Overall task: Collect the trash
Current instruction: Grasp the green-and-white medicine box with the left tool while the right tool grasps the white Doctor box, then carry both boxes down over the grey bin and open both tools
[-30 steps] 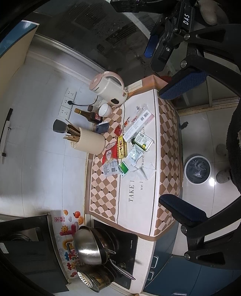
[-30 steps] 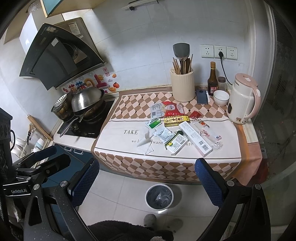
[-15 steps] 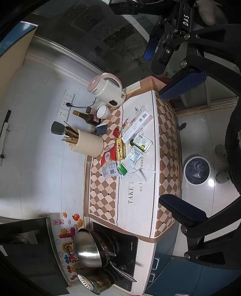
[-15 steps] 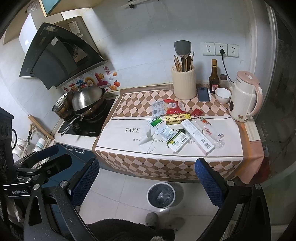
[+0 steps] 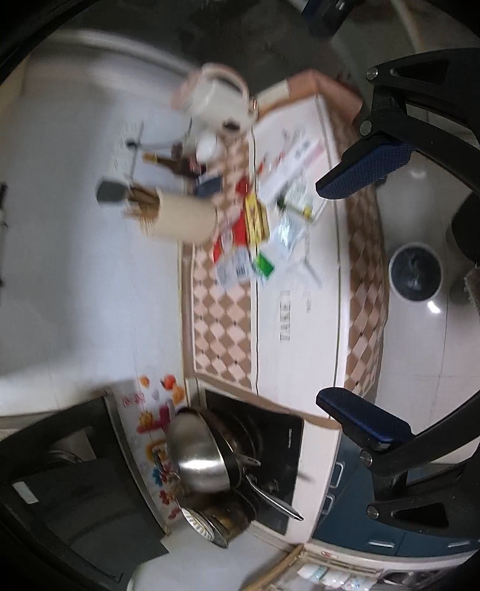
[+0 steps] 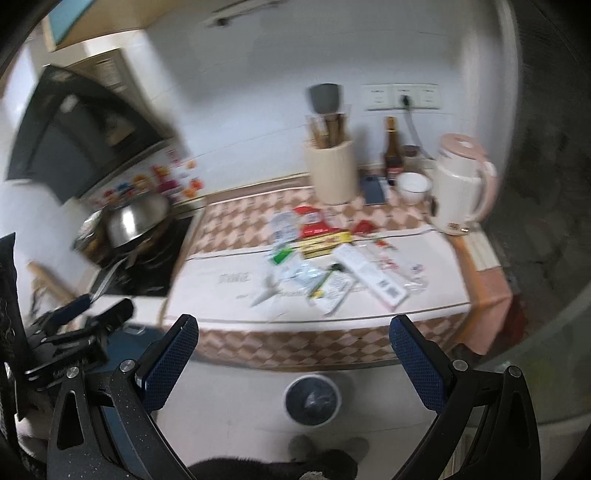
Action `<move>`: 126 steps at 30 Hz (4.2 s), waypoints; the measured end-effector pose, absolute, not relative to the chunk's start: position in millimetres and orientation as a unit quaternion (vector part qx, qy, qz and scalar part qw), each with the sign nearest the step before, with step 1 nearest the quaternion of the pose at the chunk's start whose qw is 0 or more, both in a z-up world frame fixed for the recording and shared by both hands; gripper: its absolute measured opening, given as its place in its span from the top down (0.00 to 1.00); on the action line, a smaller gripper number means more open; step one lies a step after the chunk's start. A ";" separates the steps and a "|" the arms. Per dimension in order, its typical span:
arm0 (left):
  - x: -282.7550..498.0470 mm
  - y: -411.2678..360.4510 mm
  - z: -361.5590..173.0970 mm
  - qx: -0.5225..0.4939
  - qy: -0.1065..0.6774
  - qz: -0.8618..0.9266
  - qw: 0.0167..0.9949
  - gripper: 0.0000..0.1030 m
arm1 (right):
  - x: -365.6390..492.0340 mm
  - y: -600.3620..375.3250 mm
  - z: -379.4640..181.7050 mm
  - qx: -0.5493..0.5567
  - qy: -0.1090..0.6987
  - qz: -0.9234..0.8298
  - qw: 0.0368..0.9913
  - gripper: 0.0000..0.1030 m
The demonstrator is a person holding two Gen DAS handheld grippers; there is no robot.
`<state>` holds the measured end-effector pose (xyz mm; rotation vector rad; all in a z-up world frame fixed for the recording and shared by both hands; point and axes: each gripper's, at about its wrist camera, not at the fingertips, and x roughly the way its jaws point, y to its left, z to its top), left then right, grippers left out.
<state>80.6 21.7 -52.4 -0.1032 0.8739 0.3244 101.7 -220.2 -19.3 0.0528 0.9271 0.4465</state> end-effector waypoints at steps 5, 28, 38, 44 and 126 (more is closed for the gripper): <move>138.1 46.3 -111.1 -0.057 0.468 0.206 0.857 0.00 | 163.9 -228.8 -69.4 0.005 0.473 0.155 0.868 0.00; 320.7 -54.8 -315.2 0.008 0.668 0.095 0.738 0.00 | 402.1 -202.7 -365.8 -0.148 0.654 0.206 0.713 0.45; 354.1 -103.4 -357.6 0.047 0.704 0.013 0.708 0.31 | 392.4 -267.5 -379.7 -0.088 0.675 0.162 0.714 0.46; 347.4 -95.7 -351.2 0.044 0.686 0.033 0.726 0.34 | 385.5 -270.6 -373.1 -0.097 0.670 0.155 0.720 0.46; 47.6 90.4 -697.9 -0.117 0.778 0.169 0.593 0.03 | 65.1 -126.5 -810.5 -0.062 0.809 0.124 0.571 0.01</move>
